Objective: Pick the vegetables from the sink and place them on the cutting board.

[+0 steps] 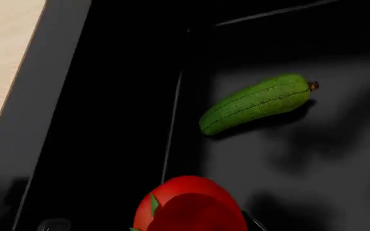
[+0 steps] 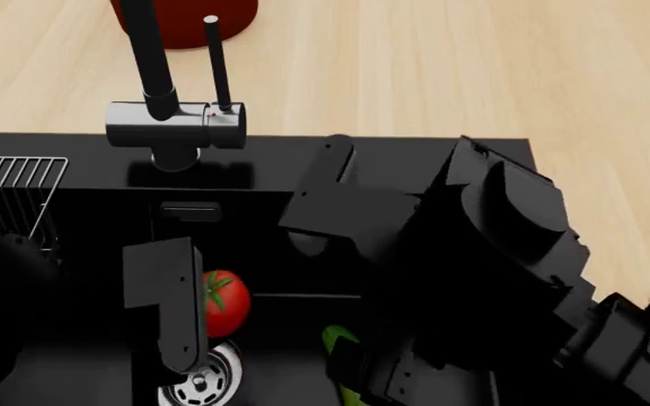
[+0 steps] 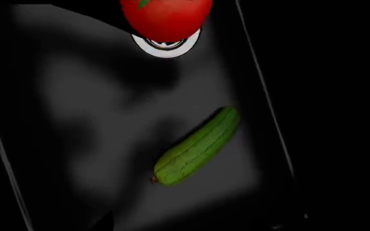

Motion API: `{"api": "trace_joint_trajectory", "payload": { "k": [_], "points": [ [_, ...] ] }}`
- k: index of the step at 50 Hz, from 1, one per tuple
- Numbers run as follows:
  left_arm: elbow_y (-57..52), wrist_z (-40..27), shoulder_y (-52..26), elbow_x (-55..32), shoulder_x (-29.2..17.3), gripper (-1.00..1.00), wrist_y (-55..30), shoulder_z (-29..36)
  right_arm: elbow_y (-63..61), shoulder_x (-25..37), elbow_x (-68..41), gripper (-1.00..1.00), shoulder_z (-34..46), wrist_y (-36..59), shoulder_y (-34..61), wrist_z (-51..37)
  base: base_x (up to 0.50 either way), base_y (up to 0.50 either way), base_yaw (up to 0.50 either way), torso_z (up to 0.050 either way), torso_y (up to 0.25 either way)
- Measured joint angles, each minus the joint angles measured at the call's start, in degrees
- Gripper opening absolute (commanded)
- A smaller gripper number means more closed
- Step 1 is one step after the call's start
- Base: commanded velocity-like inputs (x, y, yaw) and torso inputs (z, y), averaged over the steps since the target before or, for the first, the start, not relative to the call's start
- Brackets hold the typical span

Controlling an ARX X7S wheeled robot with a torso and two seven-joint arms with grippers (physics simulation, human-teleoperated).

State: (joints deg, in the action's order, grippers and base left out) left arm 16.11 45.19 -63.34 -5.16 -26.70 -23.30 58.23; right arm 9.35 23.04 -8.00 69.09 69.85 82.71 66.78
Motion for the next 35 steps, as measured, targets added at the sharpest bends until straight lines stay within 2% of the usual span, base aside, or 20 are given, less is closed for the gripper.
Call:
{"api": "trace_joint_trajectory", "payload": {
  "k": [13,21,28,35],
  "points": [
    [-11.23,-4.51,2.06,-2.67,-6.29,-1.0,-3.05,-5.66,13.89,-7.43,0.18,1.0,1.31,-0.12,1.16,0.28,0.0,0.0,0.0,0.0,0.0],
    [-14.11,-6.32,3.43,-3.72,-8.25,-1.0,-3.88,-7.59,30.56,-14.83,-0.34,1.0,-0.32,-3.42,1.67,-3.03,0.0,0.0,0.0,0.0,0.0],
    [-15.44,-7.55,4.47,-4.48,-9.26,-1.0,-4.13,-8.84,41.94,-18.97,-7.67,1.0,2.17,-7.3,2.14,-8.9,0.0,0.0,0.0,0.0,0.0],
    [-16.34,-8.2,4.99,-5.04,-9.78,-1.0,-4.55,-9.56,48.28,-21.02,-16.25,1.0,7.19,-9.39,1.98,-12.9,0.0,0.0,0.0,0.0,0.0]
  ]
}}
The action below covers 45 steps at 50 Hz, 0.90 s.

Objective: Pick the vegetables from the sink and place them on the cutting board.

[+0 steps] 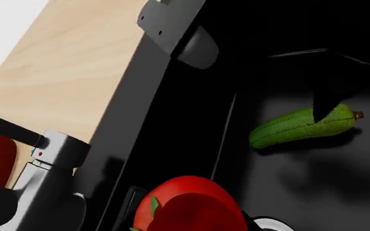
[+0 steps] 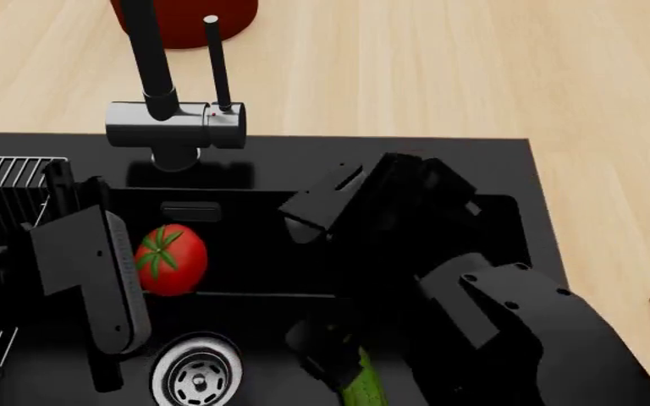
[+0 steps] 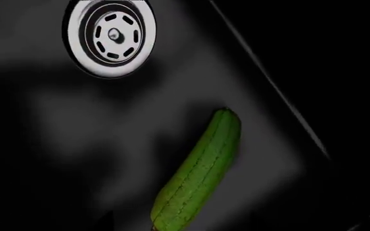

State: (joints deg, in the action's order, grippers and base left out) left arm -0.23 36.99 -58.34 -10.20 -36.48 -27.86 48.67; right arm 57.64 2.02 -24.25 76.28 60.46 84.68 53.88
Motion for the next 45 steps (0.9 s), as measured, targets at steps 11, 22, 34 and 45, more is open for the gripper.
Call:
{"api": "trace_joint_trajectory", "payload": {
  "k": [11,22,34,45],
  "points": [
    [-0.72,-0.29,0.23,-0.48,-0.36,-1.0,-0.66,-0.39,5.81,-1.35,-8.8,1.0,4.5,-2.64,-1.36,-4.86,0.0,0.0,0.0,0.0,0.0],
    [-0.96,-0.49,0.16,-0.53,-0.44,-1.0,-1.01,-0.43,11.02,-1.78,-13.36,1.0,4.91,-7.31,-3.98,-9.17,0.0,0.0,0.0,0.0,0.0],
    [-1.2,-0.45,-0.02,-0.47,-0.52,-1.0,-1.53,-0.22,13.96,-1.94,-16.33,1.0,4.38,-10.99,-7.77,-11.5,0.0,0.0,0.0,0.0,0.0],
    [-1.05,-0.14,-0.29,-0.38,-0.39,-1.0,-1.59,0.13,16.16,-1.89,-11.44,1.0,-1.36,-12.41,-10.75,-11.9,0.0,0.0,0.0,0.0,0.0]
  ]
}}
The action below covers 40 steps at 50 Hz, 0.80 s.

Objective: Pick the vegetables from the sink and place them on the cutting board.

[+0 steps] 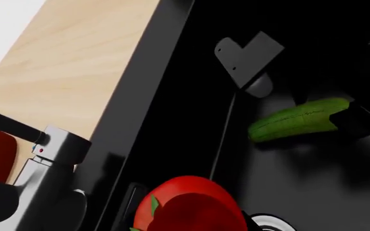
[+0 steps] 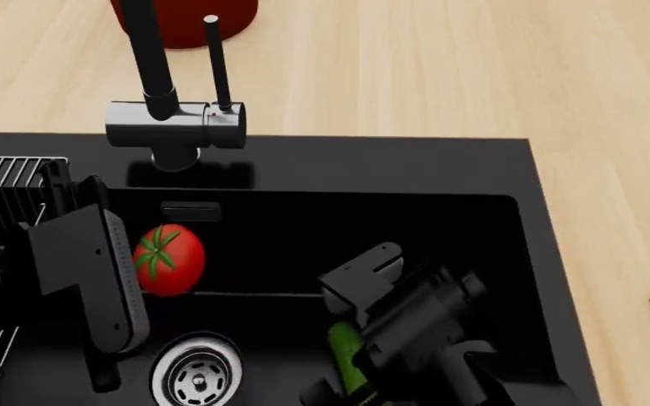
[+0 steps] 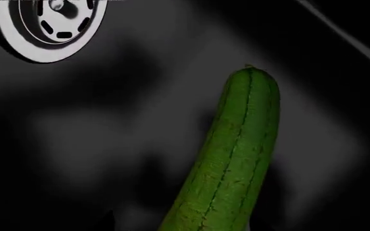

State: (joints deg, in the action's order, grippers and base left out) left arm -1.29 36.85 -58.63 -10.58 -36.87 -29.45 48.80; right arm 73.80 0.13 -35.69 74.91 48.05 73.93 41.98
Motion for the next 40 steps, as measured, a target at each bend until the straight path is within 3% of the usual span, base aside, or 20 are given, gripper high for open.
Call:
{"api": "trace_joint_trajectory", "payload": {
  "k": [7,8,17,25,30,40],
  "points": [
    [-0.22,0.03,-0.03,0.02,-0.03,-1.0,-0.12,0.14,0.59,-0.03,8.14,1.0,-7.91,0.34,-1.73,0.76,0.0,0.0,0.0,0.0,0.0],
    [-0.25,0.02,-0.02,0.03,-0.05,-1.0,-0.14,0.16,0.64,-0.04,9.17,-1.0,-8.71,0.29,-1.97,0.81,0.0,0.0,0.0,0.0,0.0],
    [-0.2,-0.35,0.09,0.18,-0.05,-1.0,0.0,0.15,0.74,-0.11,12.66,-1.0,-11.78,0.6,-2.41,1.04,0.0,0.0,0.0,0.0,0.0],
    [-0.59,-0.3,0.55,-1.06,0.02,-1.0,0.28,-0.67,0.21,0.22,15.85,-1.0,-9.71,-3.2,-2.06,0.99,0.0,0.0,0.0,0.0,0.0],
    [-0.88,-0.16,0.9,-2.24,0.09,-1.0,1.01,-1.58,-10.26,4.35,16.92,-1.0,-8.65,0.2,-1.31,0.29,0.0,0.0,0.0,0.0,0.024],
    [-1.72,0.03,1.02,-4.09,0.3,-1.0,0.4,-2.59,-33.27,13.02,17.11,-1.0,-7.49,9.05,0.39,-1.04,-0.01,0.0,0.0,0.0,0.25]
  ]
}}
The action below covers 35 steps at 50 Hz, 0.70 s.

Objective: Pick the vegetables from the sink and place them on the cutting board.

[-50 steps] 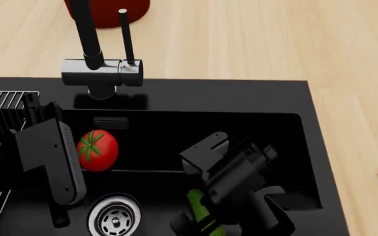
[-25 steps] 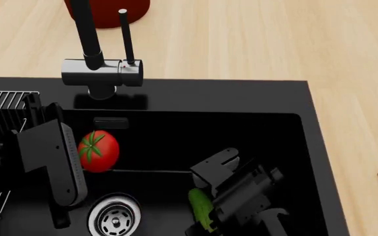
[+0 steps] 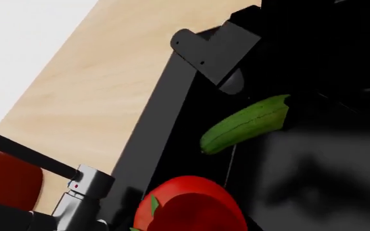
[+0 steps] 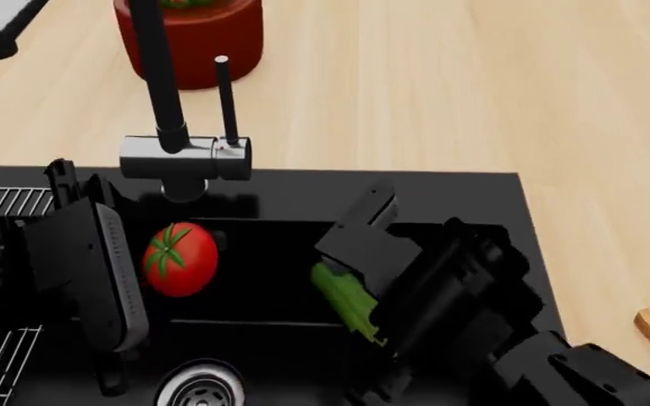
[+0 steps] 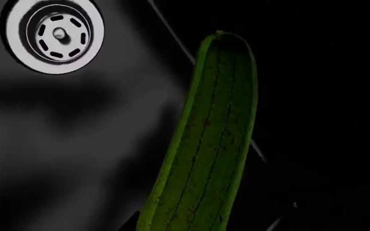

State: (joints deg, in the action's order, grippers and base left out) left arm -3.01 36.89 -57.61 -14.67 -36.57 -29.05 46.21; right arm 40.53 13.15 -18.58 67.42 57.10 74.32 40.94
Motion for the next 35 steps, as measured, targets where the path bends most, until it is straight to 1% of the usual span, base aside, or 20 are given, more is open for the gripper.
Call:
{"api": "trace_joint_trajectory", "payload": {
  "k": [7,16,21,26,35],
  "points": [
    [0.05,-0.04,-0.13,-0.86,0.24,-1.0,-0.63,-0.47,-10.76,4.15,-0.78,-1.0,-0.01,4.49,2.18,0.45,0.0,0.0,0.0,0.0,0.25],
    [1.02,-0.18,-0.27,-1.53,0.91,-1.0,-1.07,-0.86,-18.55,7.67,-1.47,-1.0,-1.47,6.83,3.81,-0.11,0.0,0.0,0.0,0.0,0.25],
    [1.57,-0.36,-0.41,-1.55,1.25,-1.0,-1.06,-1.03,-20.9,8.82,-1.44,-1.0,-2.04,7.73,4.4,-0.67,-0.42,0.0,0.0,0.0,0.25],
    [1.34,-0.97,0.04,-1.35,1.39,-1.0,-0.05,-1.1,-23.05,9.84,-1.69,-1.0,-3.11,8.14,4.41,-1.85,0.0,0.0,0.0,0.0,0.0],
    [-0.3,-3.92,0.8,-0.22,1.48,-1.0,0.32,-1.77,-26.59,11.08,-1.94,-1.0,-4.83,10.17,4.07,-4.29,-0.34,-0.41,0.0,0.0,0.0]
  ]
}}
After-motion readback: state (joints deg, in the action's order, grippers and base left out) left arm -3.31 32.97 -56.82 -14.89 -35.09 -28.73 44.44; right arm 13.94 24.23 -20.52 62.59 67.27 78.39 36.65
